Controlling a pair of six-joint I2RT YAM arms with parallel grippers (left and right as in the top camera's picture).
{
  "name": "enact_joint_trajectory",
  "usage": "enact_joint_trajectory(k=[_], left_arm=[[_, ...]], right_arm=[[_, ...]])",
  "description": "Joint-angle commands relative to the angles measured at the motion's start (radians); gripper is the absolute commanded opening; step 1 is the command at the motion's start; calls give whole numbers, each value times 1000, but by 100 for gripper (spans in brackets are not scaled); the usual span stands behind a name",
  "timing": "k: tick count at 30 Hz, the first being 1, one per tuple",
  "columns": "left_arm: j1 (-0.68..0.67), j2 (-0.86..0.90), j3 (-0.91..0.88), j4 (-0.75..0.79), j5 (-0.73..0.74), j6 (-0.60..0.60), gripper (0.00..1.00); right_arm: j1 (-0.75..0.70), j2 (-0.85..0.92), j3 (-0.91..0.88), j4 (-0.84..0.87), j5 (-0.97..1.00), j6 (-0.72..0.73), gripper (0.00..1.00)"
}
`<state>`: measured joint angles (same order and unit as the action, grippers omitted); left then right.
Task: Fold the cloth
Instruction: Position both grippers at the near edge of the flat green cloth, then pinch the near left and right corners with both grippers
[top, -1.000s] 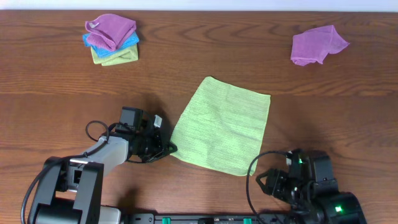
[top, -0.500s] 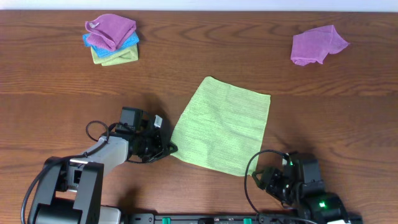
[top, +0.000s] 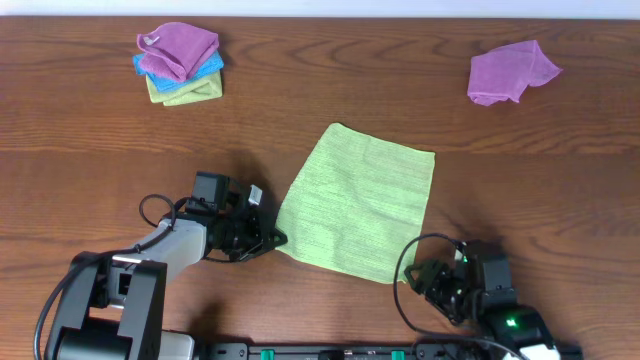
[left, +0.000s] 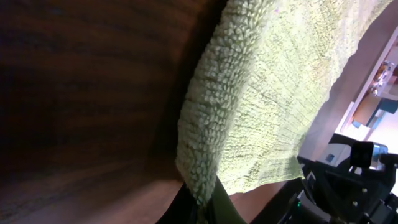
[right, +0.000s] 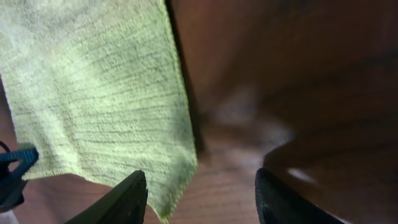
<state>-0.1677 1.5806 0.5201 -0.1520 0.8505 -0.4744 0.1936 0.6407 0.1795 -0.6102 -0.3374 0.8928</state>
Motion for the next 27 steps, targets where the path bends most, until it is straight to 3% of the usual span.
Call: enact_joint_trajectory(k=[1,13,17,18,20,27], left_arm=[[-3,8,-8,0,15,6,6],[-3,8,-8,0,16,6,6],[-3,8,-8,14,20,6,6],[-3,8,-8,25,30,6,6],[-3,8,-8,57,44,5,6],[-3,7,16,125,138,-53,6]], right_arm=[[-3,64,-12,34,18,19,57],[5,435,-12,311,-41,18,54],[34,515,-12,399,-41,7,37],[42,527,-12,418,-41,1,29],[50,538,-11,452,-41,-22,3],[51,502,77,494,-79,-111,1]])
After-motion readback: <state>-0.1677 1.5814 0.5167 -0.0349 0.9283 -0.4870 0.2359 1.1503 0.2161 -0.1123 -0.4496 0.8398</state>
